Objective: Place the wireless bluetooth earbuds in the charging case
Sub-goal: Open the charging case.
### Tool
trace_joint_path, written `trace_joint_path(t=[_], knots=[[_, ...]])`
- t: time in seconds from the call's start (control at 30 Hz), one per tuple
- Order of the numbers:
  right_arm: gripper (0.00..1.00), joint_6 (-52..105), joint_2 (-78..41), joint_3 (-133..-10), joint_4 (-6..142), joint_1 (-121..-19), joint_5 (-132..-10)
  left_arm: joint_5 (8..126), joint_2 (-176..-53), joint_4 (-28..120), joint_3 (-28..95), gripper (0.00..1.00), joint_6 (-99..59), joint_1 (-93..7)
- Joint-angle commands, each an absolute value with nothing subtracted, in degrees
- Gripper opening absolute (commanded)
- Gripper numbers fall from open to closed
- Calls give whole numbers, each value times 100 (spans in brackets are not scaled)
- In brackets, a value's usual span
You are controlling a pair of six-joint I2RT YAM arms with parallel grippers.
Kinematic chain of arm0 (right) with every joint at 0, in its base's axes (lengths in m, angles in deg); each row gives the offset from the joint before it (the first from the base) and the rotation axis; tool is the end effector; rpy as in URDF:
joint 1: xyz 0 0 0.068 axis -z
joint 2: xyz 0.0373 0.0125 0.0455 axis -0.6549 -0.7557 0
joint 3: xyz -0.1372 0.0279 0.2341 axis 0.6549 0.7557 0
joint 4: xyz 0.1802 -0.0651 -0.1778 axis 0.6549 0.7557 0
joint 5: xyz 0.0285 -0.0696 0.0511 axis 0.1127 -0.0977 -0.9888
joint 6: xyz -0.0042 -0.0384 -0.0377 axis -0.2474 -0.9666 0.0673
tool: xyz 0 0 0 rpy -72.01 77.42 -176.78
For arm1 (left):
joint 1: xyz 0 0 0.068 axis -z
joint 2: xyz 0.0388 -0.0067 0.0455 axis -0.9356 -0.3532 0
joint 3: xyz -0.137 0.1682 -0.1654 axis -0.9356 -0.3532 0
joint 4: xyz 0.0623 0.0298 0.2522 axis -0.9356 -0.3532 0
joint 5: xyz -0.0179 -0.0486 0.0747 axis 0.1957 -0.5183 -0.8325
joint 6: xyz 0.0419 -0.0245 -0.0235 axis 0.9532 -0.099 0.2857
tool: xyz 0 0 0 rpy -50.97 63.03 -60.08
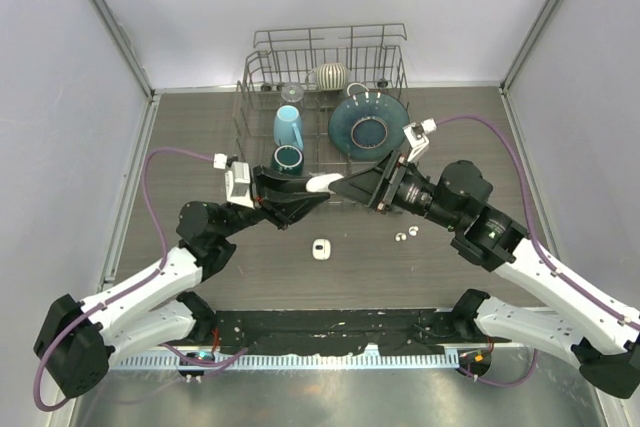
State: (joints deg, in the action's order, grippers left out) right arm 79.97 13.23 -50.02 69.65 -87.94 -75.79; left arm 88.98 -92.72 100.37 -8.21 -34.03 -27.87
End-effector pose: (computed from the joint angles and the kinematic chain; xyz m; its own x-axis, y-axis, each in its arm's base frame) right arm 0.1276 0.1485 0.3972 -0.7367 0.4530 -0.5020 -0.4496 0.2264 0.8641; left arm 0.1390 -0.1464 0.3421 -0.0197 -0.4872 -0.8731 0.9769 0.1764 -0.1204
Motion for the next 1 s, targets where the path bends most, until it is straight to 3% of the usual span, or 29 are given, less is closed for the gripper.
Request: trace_joint_path(t=[0.0, 0.97], knots=[[65, 7546, 1221, -5289, 7279, -8811, -7830, 9139, -9345, 10502, -742, 0, -3220, -2819], [64, 7713, 1028, -5447, 7245, -8793, -7479, 10150, -9108, 10028, -821, 0, -2702, -2819]])
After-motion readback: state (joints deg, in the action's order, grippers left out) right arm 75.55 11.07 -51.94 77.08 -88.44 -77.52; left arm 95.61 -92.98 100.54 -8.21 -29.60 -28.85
